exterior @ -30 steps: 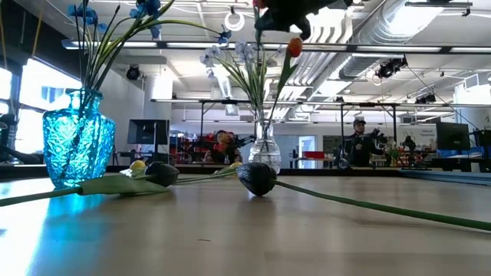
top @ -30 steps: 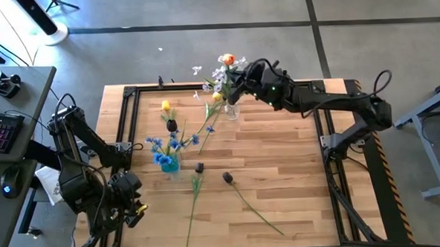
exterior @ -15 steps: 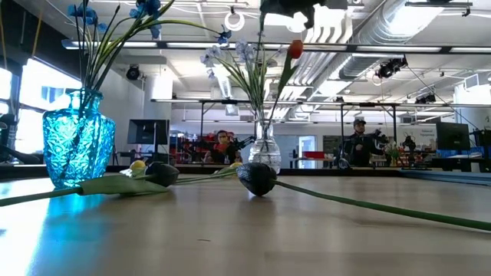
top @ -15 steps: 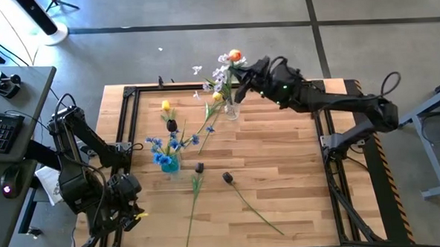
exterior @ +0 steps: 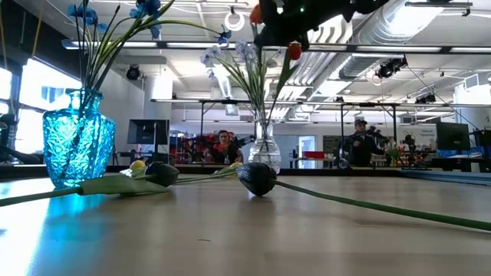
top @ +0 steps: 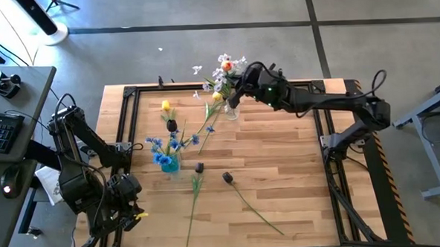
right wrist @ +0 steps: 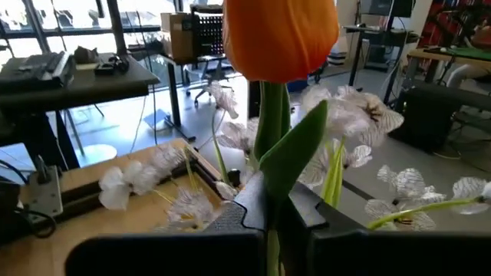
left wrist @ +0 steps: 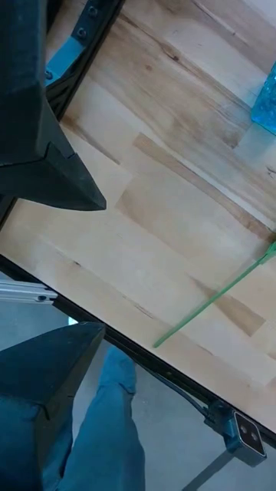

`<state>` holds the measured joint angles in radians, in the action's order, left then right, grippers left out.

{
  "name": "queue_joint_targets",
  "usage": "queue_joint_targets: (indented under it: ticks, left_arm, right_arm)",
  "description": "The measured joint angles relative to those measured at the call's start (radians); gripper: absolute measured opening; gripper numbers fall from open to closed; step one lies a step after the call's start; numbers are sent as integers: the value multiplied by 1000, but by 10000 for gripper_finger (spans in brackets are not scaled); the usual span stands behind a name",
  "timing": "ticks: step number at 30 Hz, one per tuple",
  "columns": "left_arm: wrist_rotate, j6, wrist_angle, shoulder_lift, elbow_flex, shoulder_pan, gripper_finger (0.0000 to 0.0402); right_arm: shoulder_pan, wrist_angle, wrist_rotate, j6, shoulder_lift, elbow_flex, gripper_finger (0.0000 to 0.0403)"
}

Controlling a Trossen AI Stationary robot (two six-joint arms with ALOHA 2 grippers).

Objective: Sort flowers into vase by color
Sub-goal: Put the orange flower into the transparent vase, then put the left black flower into the blue vase

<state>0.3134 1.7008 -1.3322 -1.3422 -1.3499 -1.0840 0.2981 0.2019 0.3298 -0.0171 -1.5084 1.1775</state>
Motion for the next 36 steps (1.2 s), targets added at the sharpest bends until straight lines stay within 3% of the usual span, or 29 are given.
queue_joint_targets:
  ticks: [4,10,16,19,26,30,36]
  left_arm:
    - [0,0,-2,0,0,0,237]
    - [-2,8,-1,0,0,0,237]
    - [-23,8,-2,0,0,0,237]
    - [-24,7,-3,0,0,0,237]
    - [-23,-30,-7,0,0,0,237]
    - [-23,-55,-10,0,0,0,237]
    - [-17,-117,-21,0,0,0,237]
  right_arm:
    - [0,-17,-9,22,-27,1,29]
    - [8,-127,-61,-22,-7,6,116]
    - [7,-548,-68,-79,23,162,193]
    - [-3,-745,-136,-80,23,279,215]
    - [-102,-1068,-203,-98,24,528,227]
    - [-189,-1155,-203,-119,25,628,221]
    - [-335,-1211,-203,-293,25,688,213]
